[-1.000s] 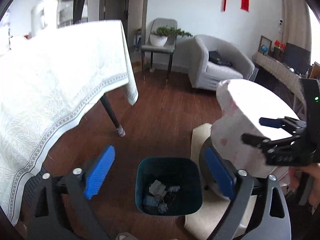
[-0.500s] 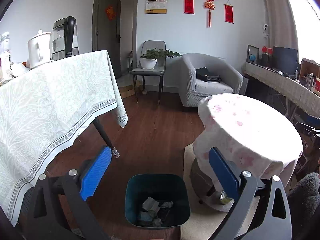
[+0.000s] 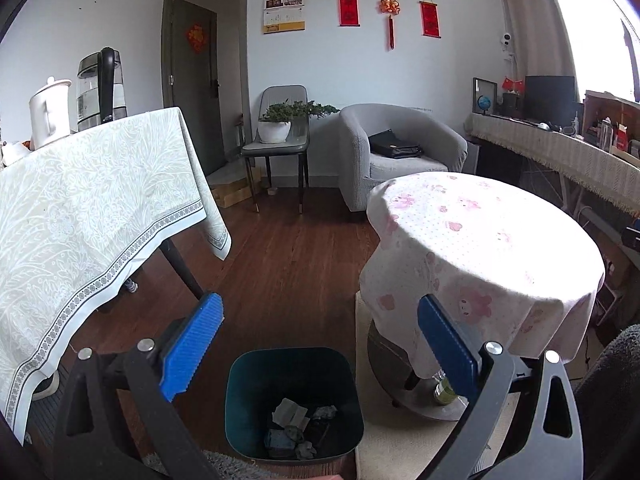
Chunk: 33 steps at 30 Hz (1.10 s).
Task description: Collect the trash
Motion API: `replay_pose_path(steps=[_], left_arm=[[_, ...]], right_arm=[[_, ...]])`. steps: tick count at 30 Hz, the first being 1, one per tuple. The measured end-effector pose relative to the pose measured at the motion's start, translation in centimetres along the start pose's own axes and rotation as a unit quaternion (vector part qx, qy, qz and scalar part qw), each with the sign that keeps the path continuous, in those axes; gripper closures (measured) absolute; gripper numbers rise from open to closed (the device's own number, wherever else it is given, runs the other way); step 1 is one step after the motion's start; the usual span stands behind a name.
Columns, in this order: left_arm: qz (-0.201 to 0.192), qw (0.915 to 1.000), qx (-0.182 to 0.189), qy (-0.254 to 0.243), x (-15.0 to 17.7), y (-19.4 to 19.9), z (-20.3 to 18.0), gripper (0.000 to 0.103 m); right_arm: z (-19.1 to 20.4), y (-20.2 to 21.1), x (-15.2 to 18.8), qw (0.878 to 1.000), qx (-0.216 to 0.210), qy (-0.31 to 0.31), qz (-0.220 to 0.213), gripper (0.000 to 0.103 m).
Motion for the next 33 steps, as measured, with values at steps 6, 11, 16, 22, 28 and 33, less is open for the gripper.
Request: replay_pose_path(steps=[6, 11, 16, 22, 28, 33], left_arm=[[0.012, 0.9999, 0.0, 0.005, 0.8, -0.8, 0.1, 0.003], [0.014, 0.9999, -0.002, 0.003, 1.0, -0.7, 0.3, 0.003], [0.016, 0.9999, -0.001, 0.001, 1.0, -0.8, 0.3, 0.003], [0.02, 0.9998, -0.003, 0.007, 0.9, -1.1, 0.5, 0.003], [0.021, 0.9997, -0.006, 0.009, 1.1, -1.2, 0.6, 0.003], [0.021, 0.9997, -0.006, 0.008, 1.1, -1.2, 0.5, 0.003]], right_arm=[[0.5, 0.4, 0.1, 1.0, -0.024, 0.008, -0.007, 0.004], [1.1, 0.4, 0.1, 0.999, -0.041, 0.016, -0.01, 0.004], [1.4, 0.3, 0.1, 0.999, -0.044, 0.02, -0.007, 0.004], [0.9, 0.3, 0.2, 0.999, -0.049, 0.008, -0.007, 0.004], [0.8, 0.3, 0.3, 0.999, -0.05, 0.006, -0.007, 0.004], [0.8, 0.3, 0.3, 0.999, -0.05, 0.005, -0.007, 0.004]])
Point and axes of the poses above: each gripper's, at about its wrist camera, not at the fingertips, and y roughly against the way its jaws point, z to its left, x to its underside, the point moved 7 cm from there along -y, roughly the way its jaws point, and after that the axes turned 10 degrees about y, right-handed, at the moved point
